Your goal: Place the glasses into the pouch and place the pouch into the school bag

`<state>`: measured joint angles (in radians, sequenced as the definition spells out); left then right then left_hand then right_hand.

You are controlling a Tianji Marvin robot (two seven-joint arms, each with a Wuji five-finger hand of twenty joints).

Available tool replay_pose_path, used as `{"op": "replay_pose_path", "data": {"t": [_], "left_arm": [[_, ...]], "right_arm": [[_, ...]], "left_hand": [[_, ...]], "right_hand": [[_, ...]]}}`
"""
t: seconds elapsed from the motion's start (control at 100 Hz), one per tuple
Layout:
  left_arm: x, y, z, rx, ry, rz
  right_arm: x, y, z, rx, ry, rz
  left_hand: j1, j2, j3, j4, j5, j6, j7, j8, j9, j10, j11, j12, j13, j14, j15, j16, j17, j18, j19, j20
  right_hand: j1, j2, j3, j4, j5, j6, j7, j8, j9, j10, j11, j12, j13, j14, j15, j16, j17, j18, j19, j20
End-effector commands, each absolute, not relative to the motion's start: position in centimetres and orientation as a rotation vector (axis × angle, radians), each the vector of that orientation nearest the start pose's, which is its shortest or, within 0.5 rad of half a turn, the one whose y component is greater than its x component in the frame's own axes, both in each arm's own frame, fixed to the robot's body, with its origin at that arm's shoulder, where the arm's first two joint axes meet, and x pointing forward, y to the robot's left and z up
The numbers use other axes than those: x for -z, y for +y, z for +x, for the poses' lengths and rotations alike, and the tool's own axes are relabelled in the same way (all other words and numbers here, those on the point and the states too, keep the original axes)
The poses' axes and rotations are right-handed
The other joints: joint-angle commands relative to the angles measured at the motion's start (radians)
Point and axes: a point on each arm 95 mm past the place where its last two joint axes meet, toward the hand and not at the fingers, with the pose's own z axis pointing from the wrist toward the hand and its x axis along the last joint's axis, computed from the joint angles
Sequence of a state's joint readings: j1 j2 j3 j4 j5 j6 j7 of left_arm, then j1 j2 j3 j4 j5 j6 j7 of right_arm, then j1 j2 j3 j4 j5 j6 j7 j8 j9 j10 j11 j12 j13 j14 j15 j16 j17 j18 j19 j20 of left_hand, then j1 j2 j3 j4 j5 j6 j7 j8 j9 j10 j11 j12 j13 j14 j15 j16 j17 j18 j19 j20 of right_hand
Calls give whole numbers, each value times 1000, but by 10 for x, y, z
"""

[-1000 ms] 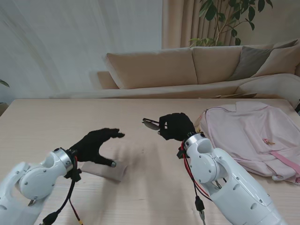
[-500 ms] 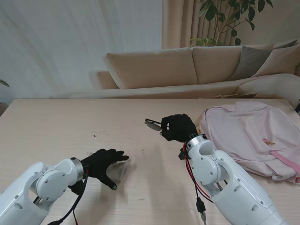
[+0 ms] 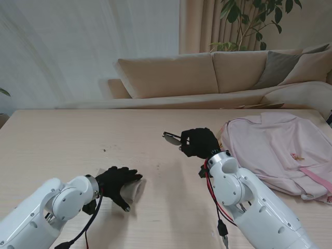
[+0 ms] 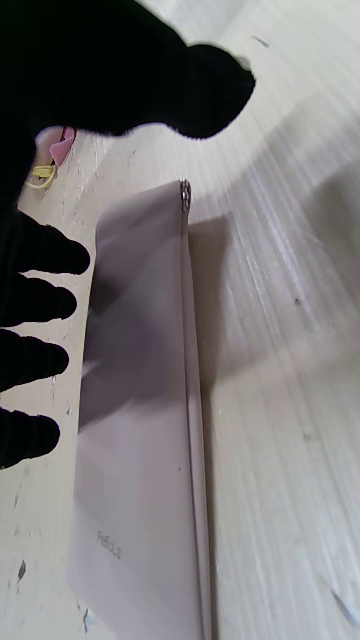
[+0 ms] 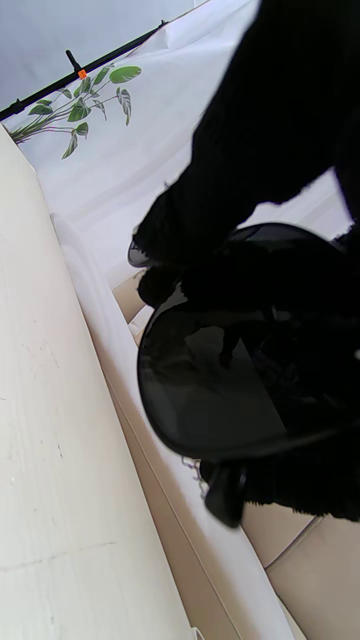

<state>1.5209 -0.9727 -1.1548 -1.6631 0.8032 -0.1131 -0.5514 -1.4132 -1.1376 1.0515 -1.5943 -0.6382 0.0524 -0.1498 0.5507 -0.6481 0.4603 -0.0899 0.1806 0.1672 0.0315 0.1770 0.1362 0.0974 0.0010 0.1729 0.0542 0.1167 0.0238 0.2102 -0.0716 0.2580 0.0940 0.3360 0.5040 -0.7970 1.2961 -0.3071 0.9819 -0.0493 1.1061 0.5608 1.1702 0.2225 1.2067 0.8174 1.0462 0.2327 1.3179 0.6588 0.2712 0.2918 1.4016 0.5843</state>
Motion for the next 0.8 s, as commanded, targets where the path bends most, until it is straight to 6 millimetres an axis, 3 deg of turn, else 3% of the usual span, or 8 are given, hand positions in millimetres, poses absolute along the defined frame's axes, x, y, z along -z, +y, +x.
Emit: {"op": "replay_pose_path", "data": {"t": [0.0, 0.44, 0.79], "left_arm": [[348, -4, 380, 1234, 2131, -1448], [360, -7, 384, 1230, 2132, -1420], [366, -10, 389, 1266, 2112, -1397]], "right_arm": [[289, 62, 424, -1836, 1254, 1404], [289, 64, 425, -1845, 1243, 1407], [290, 62, 425, -1841, 1229, 1417]], "left_hand": [[-27, -62, 35, -21, -41, 34, -25, 18, -40, 20, -15, -21, -30, -3, -25, -17, -11, 21, -38, 14], [-23, -74, 59, -21, -37, 35, -29, 31, -38, 24, -10, -12, -29, 1, -22, -7, -9, 27, -21, 41], [-11, -74, 66, -17, -37, 31, 3, 66, -36, 52, 0, 36, -30, 22, 3, 66, 4, 41, -13, 61]], "right_hand": [[37, 5, 26, -20, -6, -15, 24, 15, 6, 77, 31, 15, 23, -42, 37, 19, -9, -8, 38, 22], [36, 4, 26, -20, -5, -14, 23, 12, 5, 76, 31, 15, 24, -44, 35, 19, -6, -5, 37, 22], [36, 4, 23, -19, -5, -12, 23, 10, 5, 76, 31, 15, 22, -41, 35, 18, -7, -2, 37, 22]]}}
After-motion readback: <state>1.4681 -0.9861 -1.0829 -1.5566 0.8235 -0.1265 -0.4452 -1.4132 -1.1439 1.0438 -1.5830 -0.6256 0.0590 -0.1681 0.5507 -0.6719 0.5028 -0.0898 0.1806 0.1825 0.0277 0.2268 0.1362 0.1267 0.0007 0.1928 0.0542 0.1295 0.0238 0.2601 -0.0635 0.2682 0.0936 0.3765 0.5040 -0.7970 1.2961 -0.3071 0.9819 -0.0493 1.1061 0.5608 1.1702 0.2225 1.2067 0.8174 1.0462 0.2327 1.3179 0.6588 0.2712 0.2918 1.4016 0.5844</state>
